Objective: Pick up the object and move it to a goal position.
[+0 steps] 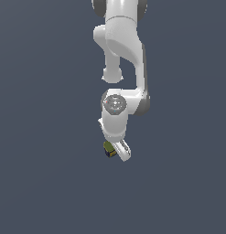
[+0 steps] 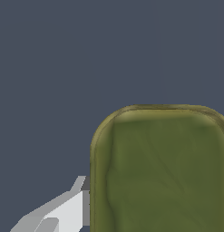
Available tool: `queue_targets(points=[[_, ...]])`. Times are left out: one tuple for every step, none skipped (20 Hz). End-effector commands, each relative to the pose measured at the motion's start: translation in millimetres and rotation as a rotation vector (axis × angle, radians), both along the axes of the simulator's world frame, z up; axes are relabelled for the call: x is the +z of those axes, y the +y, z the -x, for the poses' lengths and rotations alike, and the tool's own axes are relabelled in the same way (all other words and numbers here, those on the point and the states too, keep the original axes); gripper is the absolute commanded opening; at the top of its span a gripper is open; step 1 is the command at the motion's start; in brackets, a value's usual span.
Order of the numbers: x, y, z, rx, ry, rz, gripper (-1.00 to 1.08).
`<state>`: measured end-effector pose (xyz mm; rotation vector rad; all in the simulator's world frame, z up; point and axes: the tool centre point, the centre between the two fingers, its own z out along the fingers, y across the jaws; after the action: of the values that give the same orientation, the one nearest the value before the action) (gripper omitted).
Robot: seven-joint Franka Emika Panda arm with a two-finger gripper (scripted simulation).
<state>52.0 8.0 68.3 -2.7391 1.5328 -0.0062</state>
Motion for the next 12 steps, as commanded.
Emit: queue_targets(points=[[15.6, -3.1, -4.6, 0.002, -0.017, -0.001, -1.0], [22.5, -4.7, -6.1, 0.004, -0.023, -0.001, -1.0], [30.2, -6.5, -7.6, 0.006, -0.03, -0.001, -1.0], [38.9, -8.5, -9.3, 0.008, -0.037, -0.002, -1.0], [48.5, -10.8, -11.1, 0.01, -0.045, -0.002, -1.0], [59.2, -13.2, -13.0, 0.013, -0.054, -0.002, -1.0], [70.8, -15.9, -15.0, 0.015, -0.064, -0.003, -1.0], [83.6, -18.8, -17.0, 0.018, -0.075, -0.003, -1.0], [97.5, -21.9, -19.1, 0.022, -0.087, -0.003, -1.0], [112.7, -25.4, -21.2, 0.025, -0.1, -0.004, -1.0], [129.0, -29.0, -23.3, 0.029, -0.114, -0.004, -1.0], [146.2, -32.9, -25.2, 0.033, -0.129, -0.005, -1.0]])
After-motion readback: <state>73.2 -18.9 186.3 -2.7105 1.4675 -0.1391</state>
